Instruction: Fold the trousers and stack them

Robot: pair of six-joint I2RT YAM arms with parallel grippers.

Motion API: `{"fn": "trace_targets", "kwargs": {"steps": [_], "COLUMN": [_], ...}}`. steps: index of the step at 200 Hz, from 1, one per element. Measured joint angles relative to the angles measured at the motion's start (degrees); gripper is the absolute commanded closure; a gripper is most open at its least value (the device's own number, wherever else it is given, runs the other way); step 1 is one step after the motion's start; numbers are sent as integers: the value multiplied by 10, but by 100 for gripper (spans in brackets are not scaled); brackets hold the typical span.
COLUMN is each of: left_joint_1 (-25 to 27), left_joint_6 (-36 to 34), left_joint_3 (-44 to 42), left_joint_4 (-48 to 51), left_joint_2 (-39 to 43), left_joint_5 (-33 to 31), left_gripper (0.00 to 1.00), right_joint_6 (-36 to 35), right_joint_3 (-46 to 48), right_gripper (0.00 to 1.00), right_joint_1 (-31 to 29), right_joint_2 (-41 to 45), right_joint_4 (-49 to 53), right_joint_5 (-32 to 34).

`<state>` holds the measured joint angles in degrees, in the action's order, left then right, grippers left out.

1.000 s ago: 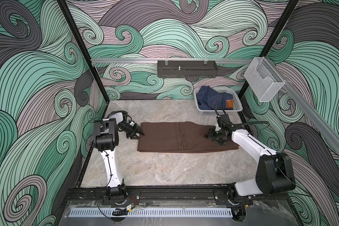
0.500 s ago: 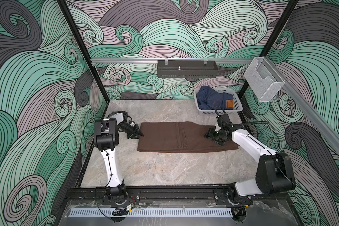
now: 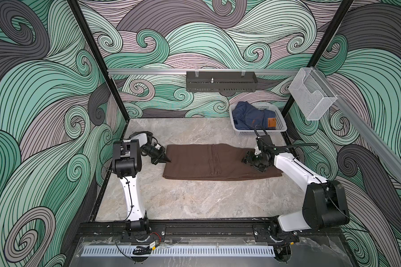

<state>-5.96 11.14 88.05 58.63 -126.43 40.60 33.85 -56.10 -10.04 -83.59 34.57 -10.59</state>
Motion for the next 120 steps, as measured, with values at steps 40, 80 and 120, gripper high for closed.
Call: {"fn": "trace_targets", "kwargs": {"steps": [40,80,120], "left_joint_1": [-4,-35,-106], "left_joint_6": [9,14,10], "left_joint_3": [0,1,35], "left_joint_4": [2,26,65], "left_joint_2": [6,52,81], "left_joint_5": [-36,-155,-286], "left_gripper": [100,100,100], "right_joint_6": [5,3,-2], "right_joint_3": [0,0,0], "right_gripper": [29,28,27], "right_joint_1": [0,1,8], "right_joint_2": [0,5,8], "right_joint_4": [1,8,14], "right_joint_5": [1,8,16]}}
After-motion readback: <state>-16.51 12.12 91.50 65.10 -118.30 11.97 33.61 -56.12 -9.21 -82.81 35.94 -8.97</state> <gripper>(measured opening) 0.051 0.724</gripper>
